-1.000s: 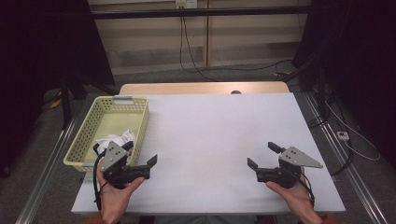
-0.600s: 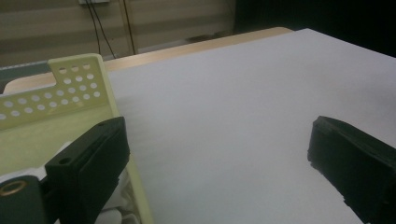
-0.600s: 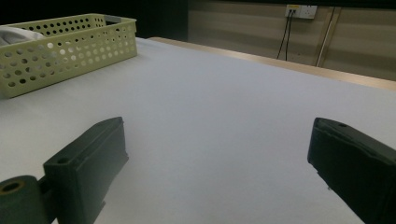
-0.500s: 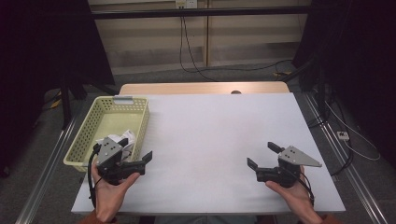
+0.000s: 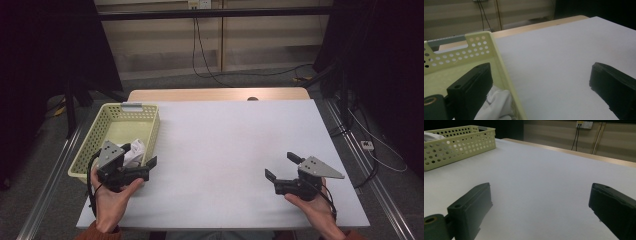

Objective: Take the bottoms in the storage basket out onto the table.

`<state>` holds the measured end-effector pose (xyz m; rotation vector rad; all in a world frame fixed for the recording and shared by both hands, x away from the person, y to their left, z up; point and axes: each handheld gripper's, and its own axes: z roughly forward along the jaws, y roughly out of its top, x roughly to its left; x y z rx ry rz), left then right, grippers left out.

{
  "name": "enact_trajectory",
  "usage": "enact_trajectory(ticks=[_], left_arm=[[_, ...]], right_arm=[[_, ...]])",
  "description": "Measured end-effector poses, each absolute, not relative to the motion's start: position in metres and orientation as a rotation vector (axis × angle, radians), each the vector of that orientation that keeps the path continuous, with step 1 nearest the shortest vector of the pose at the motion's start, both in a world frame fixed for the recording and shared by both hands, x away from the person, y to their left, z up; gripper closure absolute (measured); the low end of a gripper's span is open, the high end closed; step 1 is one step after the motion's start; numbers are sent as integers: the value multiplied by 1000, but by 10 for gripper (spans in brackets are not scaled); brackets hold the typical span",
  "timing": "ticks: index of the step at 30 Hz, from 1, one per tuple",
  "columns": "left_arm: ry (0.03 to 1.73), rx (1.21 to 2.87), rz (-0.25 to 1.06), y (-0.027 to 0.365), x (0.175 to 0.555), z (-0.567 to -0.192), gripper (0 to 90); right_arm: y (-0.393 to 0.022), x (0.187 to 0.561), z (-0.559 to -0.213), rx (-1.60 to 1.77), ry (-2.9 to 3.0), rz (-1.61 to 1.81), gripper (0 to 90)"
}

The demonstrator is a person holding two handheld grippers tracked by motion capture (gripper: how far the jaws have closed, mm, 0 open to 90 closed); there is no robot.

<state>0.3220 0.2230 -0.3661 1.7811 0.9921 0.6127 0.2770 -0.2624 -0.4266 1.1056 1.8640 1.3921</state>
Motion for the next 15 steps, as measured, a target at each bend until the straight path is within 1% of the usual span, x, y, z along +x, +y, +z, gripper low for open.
enact_trajectory(ticks=[6, 10, 15], left_arm=[[1013, 1798, 603, 228, 327, -364, 48], [1018, 1787, 621, 235, 327, -360, 48], [1001, 1833, 604, 242, 327, -355, 57]], right_arm=[[-262, 276, -426, 1102, 1867, 1393, 43], [-260, 277, -426, 1097, 1874, 1393, 43], [-257, 278, -426, 1090, 1882, 1391, 43]])
